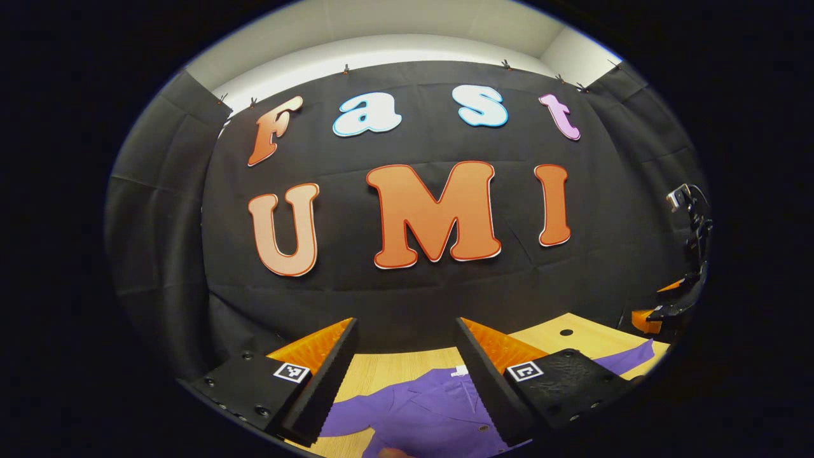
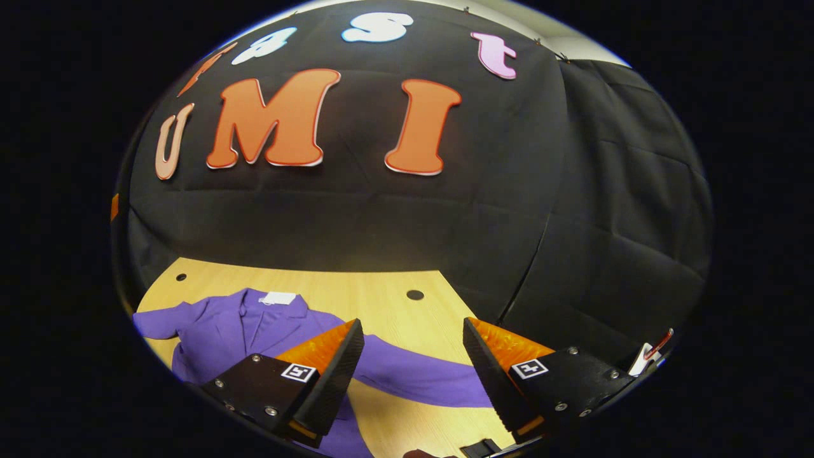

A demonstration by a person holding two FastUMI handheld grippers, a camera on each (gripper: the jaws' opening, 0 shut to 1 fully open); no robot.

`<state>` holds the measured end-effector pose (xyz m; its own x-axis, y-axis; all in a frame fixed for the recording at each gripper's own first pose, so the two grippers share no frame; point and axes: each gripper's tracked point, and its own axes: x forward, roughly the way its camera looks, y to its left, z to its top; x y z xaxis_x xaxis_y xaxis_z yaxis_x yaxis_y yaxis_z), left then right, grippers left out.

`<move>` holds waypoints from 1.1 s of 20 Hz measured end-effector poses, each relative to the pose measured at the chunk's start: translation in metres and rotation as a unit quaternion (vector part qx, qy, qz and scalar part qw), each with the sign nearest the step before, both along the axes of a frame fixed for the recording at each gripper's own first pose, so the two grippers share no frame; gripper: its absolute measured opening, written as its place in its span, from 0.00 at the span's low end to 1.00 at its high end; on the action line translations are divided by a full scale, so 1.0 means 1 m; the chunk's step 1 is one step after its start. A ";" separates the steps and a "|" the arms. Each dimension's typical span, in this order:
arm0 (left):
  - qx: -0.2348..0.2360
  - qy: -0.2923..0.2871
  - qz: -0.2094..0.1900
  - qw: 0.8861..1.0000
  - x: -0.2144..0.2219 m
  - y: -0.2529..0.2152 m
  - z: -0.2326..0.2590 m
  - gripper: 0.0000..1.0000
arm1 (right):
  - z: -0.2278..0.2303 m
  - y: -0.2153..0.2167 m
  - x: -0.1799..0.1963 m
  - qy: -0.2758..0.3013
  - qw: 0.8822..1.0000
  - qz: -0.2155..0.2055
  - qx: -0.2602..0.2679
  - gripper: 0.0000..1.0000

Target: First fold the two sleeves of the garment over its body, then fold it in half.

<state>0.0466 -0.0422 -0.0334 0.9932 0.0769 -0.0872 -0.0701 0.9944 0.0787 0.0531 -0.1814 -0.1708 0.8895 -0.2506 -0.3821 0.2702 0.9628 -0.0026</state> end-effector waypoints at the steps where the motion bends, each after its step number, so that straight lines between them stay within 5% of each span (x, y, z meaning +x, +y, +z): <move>1: 0.000 0.005 0.003 1.000 0.000 -0.001 -0.003 0.97 | -0.011 -0.009 -0.001 0.016 1.000 -0.008 0.016 0.96; 5: -0.002 0.017 0.013 1.000 0.002 0.000 -0.011 0.96 | -0.050 -0.048 -0.001 0.058 0.993 -0.060 0.081 0.96; 13: 0.003 0.051 0.035 0.998 -0.003 -0.003 -0.025 0.97 | -0.121 -0.119 -0.013 0.164 0.976 -0.103 0.102 0.96; 17: 0.019 0.066 0.041 0.997 -0.006 -0.009 -0.034 0.97 | -0.160 -0.125 -0.017 0.208 0.954 -0.107 0.186 0.97; 22: 0.033 0.083 0.035 0.995 -0.006 -0.026 -0.042 0.98 | -0.196 -0.146 -0.022 0.265 0.933 -0.119 0.214 0.96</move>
